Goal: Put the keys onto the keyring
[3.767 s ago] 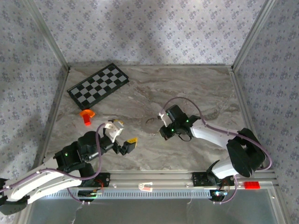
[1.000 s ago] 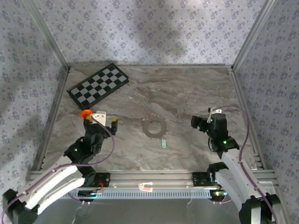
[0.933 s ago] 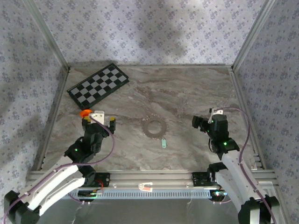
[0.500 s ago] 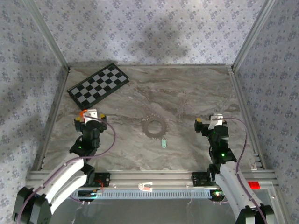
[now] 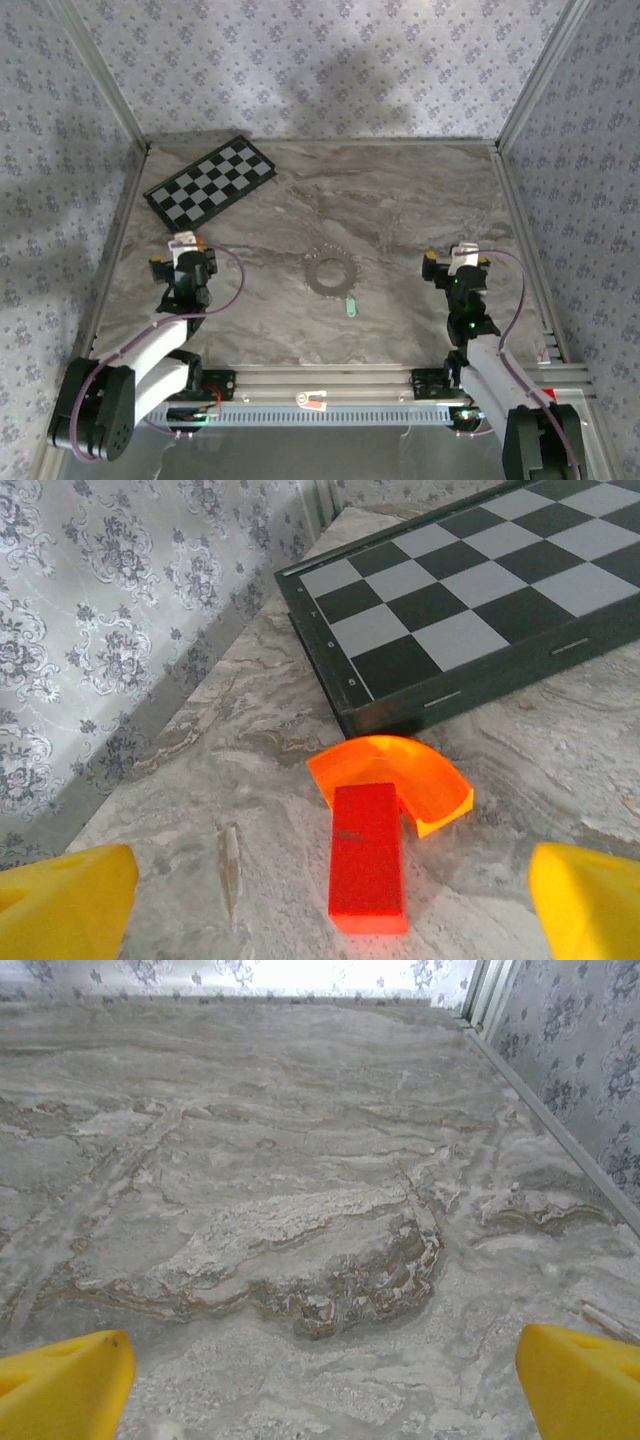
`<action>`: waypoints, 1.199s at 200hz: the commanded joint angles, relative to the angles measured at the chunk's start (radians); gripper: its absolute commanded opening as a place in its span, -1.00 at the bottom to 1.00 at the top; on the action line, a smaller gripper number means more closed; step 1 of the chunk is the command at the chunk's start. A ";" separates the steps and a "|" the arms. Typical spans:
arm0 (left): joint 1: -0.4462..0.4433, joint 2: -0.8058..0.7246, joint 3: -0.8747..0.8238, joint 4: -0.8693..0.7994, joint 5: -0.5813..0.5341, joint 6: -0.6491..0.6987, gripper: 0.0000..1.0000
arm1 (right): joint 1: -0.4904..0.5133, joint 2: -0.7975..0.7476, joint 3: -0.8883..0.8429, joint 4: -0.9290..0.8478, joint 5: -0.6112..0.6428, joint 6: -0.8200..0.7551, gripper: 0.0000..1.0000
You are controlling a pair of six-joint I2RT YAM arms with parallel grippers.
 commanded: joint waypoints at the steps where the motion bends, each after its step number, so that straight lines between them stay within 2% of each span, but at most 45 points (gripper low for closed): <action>1: 0.033 0.047 0.020 0.103 0.030 -0.008 0.99 | -0.010 0.052 0.015 0.108 0.021 -0.019 0.99; 120: 0.106 0.304 0.110 0.311 0.096 0.019 1.00 | -0.078 0.412 0.111 0.375 -0.097 -0.044 0.99; 145: 0.154 0.338 0.114 0.355 0.144 -0.008 0.99 | -0.094 0.471 0.129 0.420 -0.111 -0.034 0.99; 168: 0.218 0.415 0.079 0.490 0.209 -0.073 1.00 | -0.104 0.529 0.160 0.441 -0.163 -0.033 0.99; 181: 0.222 0.400 0.099 0.424 0.230 -0.078 1.00 | -0.110 0.597 0.157 0.518 -0.184 -0.022 0.99; 192: 0.221 0.413 0.094 0.458 0.235 -0.070 1.00 | -0.111 0.657 0.157 0.589 -0.178 -0.020 0.99; 219: 0.222 0.416 0.106 0.434 0.246 -0.068 0.99 | -0.123 0.696 0.169 0.588 -0.173 0.001 0.99; 240: 0.222 0.430 0.133 0.400 0.274 -0.056 1.00 | -0.140 0.743 0.158 0.650 -0.179 0.020 0.99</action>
